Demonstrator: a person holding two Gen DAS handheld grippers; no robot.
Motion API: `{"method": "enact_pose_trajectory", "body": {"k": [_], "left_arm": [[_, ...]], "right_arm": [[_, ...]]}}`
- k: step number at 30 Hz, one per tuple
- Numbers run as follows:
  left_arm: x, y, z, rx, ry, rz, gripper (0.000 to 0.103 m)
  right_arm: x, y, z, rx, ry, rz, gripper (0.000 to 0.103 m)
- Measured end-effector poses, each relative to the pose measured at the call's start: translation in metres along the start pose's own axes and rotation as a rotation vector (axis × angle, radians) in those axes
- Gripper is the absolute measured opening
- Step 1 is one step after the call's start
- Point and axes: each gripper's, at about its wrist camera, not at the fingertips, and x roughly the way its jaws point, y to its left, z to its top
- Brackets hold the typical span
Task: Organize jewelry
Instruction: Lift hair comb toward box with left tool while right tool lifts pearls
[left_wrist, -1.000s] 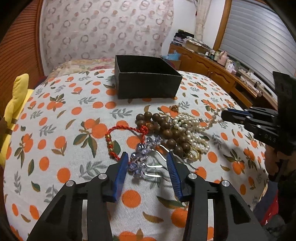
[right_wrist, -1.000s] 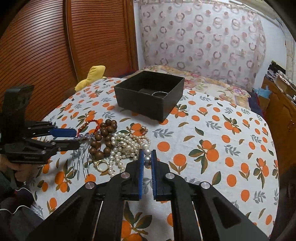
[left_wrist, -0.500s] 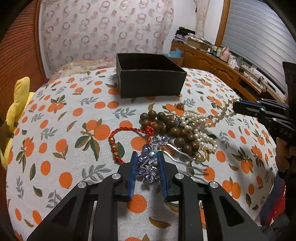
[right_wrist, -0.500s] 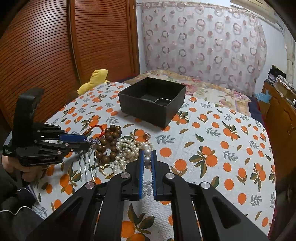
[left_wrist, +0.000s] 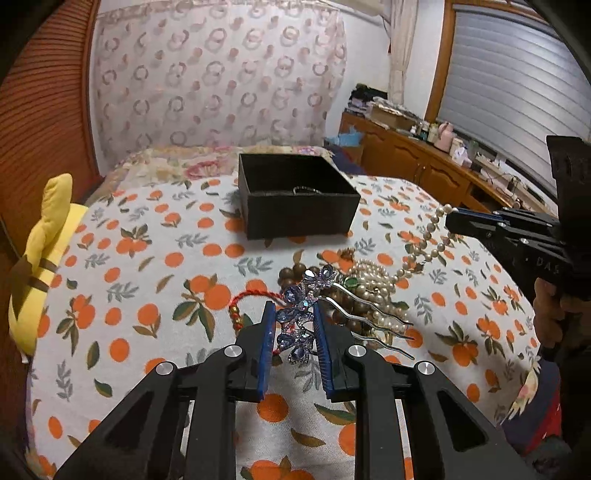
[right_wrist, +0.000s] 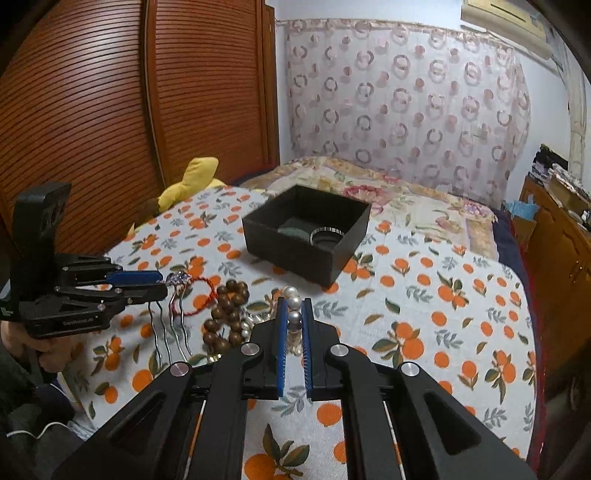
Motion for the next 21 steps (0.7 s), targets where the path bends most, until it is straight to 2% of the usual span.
{"method": "enact_pose_trajectory", "body": {"k": [10,21], "left_arm": [[-0.010,0.003,0.007,-0.014,-0.034,0.003,0.019],[-0.021,0.004,0.036,-0.001,-0.105,0.040,0.019]], "right_arm": [[-0.020,0.007,0.029,-0.030,-0.069,-0.016,0.009],[-0.034,0.007,0.061,-0.044,-0.127,-0.034,0.009]]}}
